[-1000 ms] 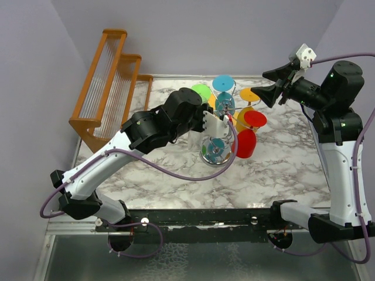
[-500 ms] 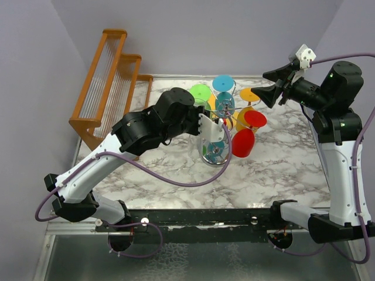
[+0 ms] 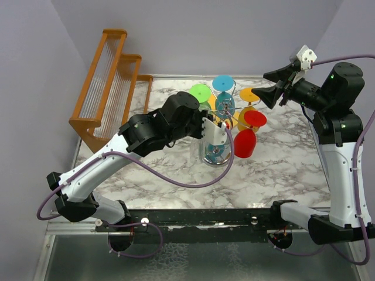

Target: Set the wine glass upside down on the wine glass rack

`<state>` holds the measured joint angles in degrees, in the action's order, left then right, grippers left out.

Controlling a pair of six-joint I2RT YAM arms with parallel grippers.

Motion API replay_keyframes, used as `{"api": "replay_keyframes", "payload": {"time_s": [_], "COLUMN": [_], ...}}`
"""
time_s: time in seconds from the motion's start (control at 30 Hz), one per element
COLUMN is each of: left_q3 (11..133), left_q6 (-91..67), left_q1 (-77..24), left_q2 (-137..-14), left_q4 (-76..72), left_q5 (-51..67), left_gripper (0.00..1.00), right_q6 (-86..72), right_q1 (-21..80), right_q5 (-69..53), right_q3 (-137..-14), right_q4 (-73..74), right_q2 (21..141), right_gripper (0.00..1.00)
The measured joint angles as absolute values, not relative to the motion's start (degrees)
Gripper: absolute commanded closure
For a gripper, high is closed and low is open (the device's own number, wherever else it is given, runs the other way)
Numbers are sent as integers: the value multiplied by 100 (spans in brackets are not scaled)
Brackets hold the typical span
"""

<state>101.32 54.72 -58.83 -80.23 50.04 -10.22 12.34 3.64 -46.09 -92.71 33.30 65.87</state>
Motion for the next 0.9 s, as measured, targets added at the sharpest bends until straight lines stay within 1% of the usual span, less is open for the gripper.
{"api": "replay_keyframes", "payload": {"time_s": [0.07,0.3,0.67,0.9], "left_q3": [10079,10042,9918,9918], "left_q6": [5472,5411,5336,5253], "left_q1": [-5883,-5883,-5883,-5883], "left_q2": [-8023,-8023,-8023,-8018], "left_q4": [4995,4969,4978,4976], "left_q5": [-978,-777,-558,-423], "left_gripper": [92,81,70,58], "right_q6": [1234,1234,1262,1415], "right_q1": [364,362,362,362], "right_q5": [-4609,-4609,-4606,-4510], "right_q3": [-9266,-9214,-9177,-9174], "right_q4": [3330,3326,3323,3321], "right_q2": [6587,6584,6543,6547], "right_gripper": [40,40,39,39]}}
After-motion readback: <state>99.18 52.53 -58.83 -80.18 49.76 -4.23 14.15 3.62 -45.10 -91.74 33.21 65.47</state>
